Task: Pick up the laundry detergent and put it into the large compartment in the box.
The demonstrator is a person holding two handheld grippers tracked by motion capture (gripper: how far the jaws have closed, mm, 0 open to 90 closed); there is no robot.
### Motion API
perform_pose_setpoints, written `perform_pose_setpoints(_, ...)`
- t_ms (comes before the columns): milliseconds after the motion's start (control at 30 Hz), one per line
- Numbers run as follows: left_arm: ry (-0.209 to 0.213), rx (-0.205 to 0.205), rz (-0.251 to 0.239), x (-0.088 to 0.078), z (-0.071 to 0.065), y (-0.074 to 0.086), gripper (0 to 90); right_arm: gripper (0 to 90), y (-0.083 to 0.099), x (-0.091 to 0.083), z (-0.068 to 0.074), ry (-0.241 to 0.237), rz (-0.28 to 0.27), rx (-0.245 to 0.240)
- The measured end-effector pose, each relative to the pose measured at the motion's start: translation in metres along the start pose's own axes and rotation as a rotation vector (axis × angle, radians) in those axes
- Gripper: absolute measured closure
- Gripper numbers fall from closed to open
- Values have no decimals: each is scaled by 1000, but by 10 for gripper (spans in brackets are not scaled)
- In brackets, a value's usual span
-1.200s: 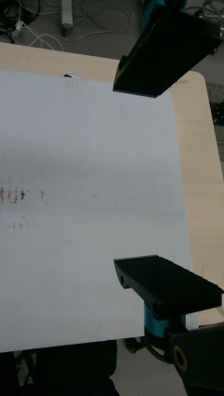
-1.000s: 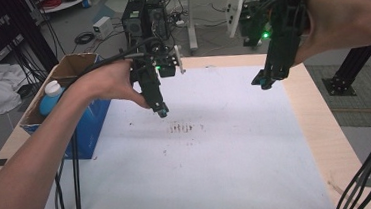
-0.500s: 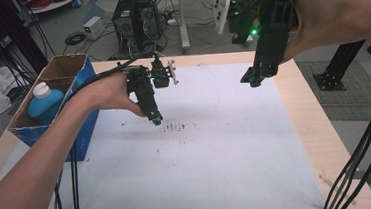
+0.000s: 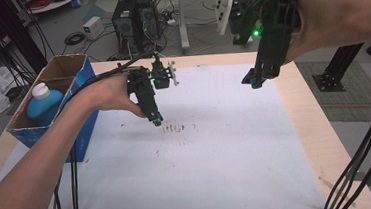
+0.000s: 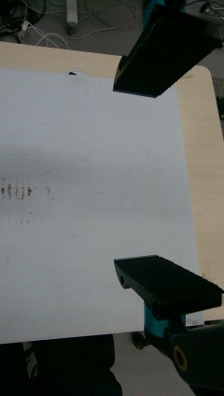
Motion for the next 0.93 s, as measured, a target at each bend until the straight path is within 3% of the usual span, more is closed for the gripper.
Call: perform_pose_setpoints(933, 4, 14, -22, -6, -4, 1, 165, 121, -4, 1, 1, -1, 5, 0)
Point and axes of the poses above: each handheld gripper's, and its own axes: x roughly forward along the jaws, y roughly out of its underside, z roughly to its left, the point moved 1 cm from there along x, roughly forward along the jaws, and after that the axes turned 3 degrees about x, right-handed, at the moved point
